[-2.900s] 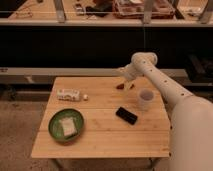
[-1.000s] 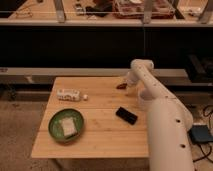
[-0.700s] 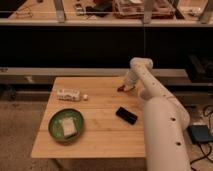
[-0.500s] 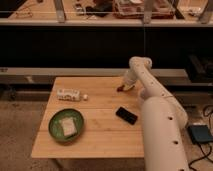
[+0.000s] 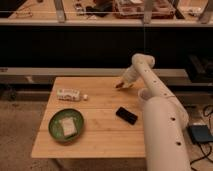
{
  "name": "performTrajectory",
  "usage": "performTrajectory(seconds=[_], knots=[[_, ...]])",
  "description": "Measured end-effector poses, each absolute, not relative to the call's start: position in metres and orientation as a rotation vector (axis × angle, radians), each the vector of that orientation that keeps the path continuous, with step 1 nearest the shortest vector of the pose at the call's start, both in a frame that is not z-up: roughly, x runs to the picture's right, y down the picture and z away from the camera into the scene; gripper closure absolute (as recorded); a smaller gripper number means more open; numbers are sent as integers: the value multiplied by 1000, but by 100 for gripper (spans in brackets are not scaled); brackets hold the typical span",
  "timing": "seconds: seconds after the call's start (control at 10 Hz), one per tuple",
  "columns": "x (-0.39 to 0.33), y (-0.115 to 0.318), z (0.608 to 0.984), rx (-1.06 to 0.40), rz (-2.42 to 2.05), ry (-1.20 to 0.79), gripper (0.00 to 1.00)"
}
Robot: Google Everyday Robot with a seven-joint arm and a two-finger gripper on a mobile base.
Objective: Place the pepper in the ceramic cup
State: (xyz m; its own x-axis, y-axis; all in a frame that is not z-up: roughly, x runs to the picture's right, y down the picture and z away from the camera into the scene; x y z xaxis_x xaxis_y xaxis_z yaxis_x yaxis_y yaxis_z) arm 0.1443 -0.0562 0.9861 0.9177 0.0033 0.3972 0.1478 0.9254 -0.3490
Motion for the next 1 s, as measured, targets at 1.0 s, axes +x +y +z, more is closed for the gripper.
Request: performTrajectory(seconds=[1.0], knots=[[200,-50,806,-288,-162,-467,71]])
